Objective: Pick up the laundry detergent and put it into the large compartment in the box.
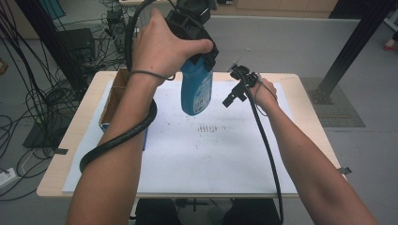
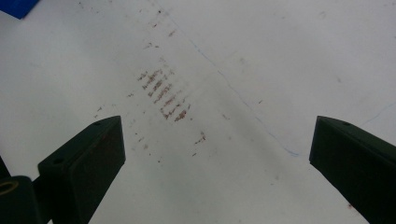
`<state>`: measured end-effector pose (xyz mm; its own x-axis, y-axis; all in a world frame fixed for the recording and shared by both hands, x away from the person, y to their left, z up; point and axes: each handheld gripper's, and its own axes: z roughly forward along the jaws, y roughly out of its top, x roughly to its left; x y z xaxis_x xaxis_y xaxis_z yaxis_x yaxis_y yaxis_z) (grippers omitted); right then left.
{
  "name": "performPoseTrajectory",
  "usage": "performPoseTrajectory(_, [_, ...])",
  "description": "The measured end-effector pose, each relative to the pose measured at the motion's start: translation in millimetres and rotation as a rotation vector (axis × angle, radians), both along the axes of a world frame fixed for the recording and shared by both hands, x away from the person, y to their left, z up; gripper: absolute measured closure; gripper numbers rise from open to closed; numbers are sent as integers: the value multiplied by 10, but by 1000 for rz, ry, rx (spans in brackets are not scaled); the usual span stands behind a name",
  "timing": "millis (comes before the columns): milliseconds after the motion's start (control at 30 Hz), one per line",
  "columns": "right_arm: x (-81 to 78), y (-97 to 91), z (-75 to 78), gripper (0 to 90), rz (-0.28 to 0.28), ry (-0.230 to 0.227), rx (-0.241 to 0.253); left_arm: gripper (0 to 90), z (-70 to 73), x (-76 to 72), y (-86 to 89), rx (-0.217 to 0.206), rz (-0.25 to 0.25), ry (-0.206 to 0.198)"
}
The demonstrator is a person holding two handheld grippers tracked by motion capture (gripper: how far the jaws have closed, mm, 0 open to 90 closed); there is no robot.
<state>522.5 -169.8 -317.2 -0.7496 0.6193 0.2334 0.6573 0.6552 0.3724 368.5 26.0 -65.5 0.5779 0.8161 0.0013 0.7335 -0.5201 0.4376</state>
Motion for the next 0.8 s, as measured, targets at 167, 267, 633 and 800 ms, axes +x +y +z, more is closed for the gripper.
performPoseTrajectory(167, [4,-5,-5,32,4,1,0,374,9,32,85,-3,41,-7])
performPoseTrajectory(267, [7,-9,-5,32,5,-2,1,374,1,58,164,-1,64,-3])
performPoseTrajectory(633, [-2,-19,-9,32,-1,1,11,374,-11,140,518,6,157,-1])
performPoseTrajectory(800, [-2,-26,-14,32,0,4,10,374,-18,182,708,-8,196,16])
